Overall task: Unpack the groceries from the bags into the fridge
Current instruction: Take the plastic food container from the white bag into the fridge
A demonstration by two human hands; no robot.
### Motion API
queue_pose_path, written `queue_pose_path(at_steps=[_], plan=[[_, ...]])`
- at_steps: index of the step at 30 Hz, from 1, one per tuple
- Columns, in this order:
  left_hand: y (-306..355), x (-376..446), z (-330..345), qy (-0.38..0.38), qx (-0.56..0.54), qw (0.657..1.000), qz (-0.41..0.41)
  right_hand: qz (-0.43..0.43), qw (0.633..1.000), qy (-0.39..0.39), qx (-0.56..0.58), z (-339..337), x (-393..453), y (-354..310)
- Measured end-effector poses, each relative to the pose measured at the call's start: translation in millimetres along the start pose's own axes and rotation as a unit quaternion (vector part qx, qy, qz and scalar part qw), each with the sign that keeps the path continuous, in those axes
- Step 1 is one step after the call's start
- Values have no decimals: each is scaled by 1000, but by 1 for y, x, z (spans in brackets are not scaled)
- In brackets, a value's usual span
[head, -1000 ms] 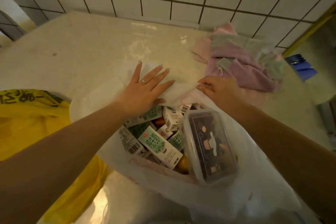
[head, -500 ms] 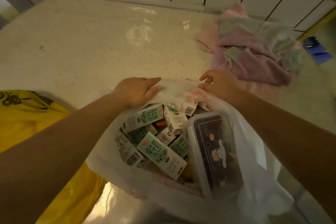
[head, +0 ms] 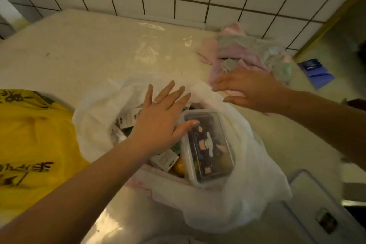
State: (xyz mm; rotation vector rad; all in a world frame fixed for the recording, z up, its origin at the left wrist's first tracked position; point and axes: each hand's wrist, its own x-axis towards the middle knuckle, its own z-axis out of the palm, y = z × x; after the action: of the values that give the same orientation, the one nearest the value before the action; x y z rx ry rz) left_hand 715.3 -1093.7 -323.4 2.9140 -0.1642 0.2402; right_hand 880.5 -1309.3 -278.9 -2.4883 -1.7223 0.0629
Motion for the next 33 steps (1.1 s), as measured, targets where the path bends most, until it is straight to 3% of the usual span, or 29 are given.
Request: queue_pose_path(at_steps=[5, 10, 17, 21, 25, 29, 33], plan=[[90, -45, 29, -25, -32, 999, -20, -208, 973, -66, -80, 11, -31, -19], [158, -68, 59, -45, -20, 998, -49, -284, 943, -136, -105, 26, -72, -9], [203, -81, 100, -81, -11, 996, -24, -256, 943, -152, -150, 40, -113, 21], [213, -85, 113, -91, 41, 995, -7, -186, 961, -172, -112, 65, -132, 27], [214, -78, 89, -12, 18, 997, -72, -154, 987, -52, -3, 53, -118, 8], [191, -79, 63, 61, -17, 980, -187, -89, 983, 60, 148, 35, -102, -36], [163, -89, 62, 50, 10, 961, -271, 14, 989, -74, 129, 51, -101, -82]])
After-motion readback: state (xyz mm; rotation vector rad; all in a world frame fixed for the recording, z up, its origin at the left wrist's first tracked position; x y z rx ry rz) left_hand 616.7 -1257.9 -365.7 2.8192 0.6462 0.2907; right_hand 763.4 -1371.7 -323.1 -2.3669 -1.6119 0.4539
